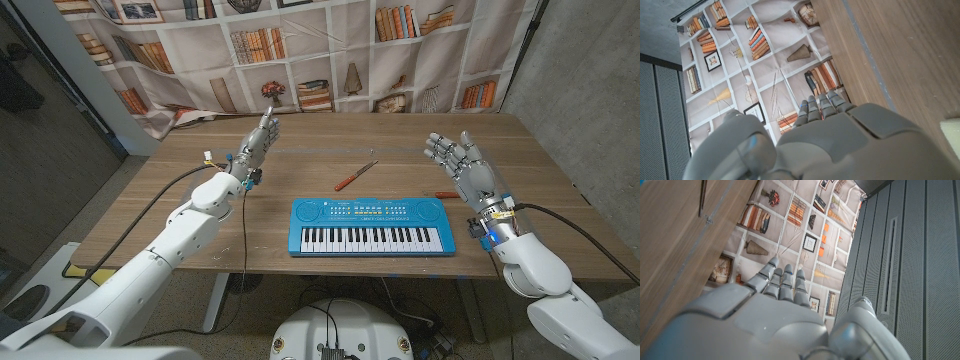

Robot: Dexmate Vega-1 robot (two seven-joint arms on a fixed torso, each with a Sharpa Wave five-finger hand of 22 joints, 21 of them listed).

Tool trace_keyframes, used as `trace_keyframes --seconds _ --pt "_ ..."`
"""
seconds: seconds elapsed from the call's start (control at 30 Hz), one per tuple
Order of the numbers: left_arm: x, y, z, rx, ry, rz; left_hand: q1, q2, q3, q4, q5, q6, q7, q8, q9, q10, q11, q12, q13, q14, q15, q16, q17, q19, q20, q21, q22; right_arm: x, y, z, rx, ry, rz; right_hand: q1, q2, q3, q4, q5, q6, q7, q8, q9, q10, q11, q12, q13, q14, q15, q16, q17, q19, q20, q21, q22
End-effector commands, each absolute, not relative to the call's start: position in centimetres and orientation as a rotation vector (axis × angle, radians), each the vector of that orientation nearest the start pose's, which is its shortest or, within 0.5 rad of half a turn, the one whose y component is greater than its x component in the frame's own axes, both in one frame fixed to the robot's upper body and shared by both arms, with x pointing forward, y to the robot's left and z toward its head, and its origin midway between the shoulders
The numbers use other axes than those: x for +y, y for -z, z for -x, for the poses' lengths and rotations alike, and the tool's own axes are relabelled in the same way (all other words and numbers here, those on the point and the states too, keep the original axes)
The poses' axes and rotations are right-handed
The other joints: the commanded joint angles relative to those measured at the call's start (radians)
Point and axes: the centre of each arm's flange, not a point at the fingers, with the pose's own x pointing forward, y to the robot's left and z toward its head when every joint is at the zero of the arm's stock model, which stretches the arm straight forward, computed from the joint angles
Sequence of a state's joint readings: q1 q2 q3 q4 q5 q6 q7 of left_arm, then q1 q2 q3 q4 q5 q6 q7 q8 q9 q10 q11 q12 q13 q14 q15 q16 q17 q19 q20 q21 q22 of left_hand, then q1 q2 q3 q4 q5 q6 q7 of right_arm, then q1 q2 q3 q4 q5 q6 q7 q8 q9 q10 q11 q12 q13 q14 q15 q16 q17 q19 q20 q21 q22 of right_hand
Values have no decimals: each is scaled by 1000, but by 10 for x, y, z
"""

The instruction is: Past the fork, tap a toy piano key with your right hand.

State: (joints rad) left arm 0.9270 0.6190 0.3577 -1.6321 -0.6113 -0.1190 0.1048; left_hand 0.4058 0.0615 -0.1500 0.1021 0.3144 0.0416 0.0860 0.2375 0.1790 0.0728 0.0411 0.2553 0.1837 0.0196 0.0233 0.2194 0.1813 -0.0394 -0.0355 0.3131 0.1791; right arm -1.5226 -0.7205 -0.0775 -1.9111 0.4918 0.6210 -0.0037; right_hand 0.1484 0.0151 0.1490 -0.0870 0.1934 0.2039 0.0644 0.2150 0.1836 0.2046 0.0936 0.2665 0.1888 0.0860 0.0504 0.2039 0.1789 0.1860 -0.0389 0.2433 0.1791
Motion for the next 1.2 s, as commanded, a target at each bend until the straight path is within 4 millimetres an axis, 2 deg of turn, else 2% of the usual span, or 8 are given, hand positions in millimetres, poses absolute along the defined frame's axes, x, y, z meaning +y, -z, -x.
trace_keyframes --seconds 0.03,0.33,0.8,0.97,1.2 --pt "251 -13 -611 -601 194 -39 6 4 -1 -7 3 8 3 3 5 14 0 1 4 12 1 -4 4 8 -6 -4 1 -305 88 -422 -923 -300 174 11 -2 -3 -4 4 22 -8 11 6 23 -13 10 1 21 -3 5 5 18 -26 7 3" --pt "247 -22 -616 -597 203 -59 10 8 -1 -8 2 10 3 0 5 18 -2 -2 4 14 1 -6 4 9 -5 -6 2 -302 98 -404 -940 -256 200 12 0 -3 -5 4 37 -11 13 6 35 -17 11 1 39 -9 6 4 34 -30 8 4" --pt "251 -16 -616 -622 325 -123 14 9 -6 -9 -1 35 4 2 6 37 0 -2 5 33 2 -6 4 16 -2 -10 2 -285 107 -387 -910 -218 233 14 3 -2 -5 5 46 -15 12 6 42 -22 12 1 46 -8 4 4 38 -29 6 4" --pt "255 -13 -616 -655 340 -119 17 5 -13 -10 -3 59 1 3 6 64 -7 0 5 65 -8 0 4 55 4 -2 1 -276 109 -383 -908 -212 255 14 4 -2 -5 5 47 -16 12 6 43 -23 11 1 47 -10 3 4 41 -28 5 4" --pt "256 -8 -614 -668 348 -111 21 2 -18 -12 -5 80 -4 5 6 85 -5 2 5 85 -9 1 3 78 5 0 0 -265 113 -374 -909 -191 296 15 5 -2 -6 6 50 -18 11 7 46 -24 11 1 49 -10 2 4 43 -29 5 4"
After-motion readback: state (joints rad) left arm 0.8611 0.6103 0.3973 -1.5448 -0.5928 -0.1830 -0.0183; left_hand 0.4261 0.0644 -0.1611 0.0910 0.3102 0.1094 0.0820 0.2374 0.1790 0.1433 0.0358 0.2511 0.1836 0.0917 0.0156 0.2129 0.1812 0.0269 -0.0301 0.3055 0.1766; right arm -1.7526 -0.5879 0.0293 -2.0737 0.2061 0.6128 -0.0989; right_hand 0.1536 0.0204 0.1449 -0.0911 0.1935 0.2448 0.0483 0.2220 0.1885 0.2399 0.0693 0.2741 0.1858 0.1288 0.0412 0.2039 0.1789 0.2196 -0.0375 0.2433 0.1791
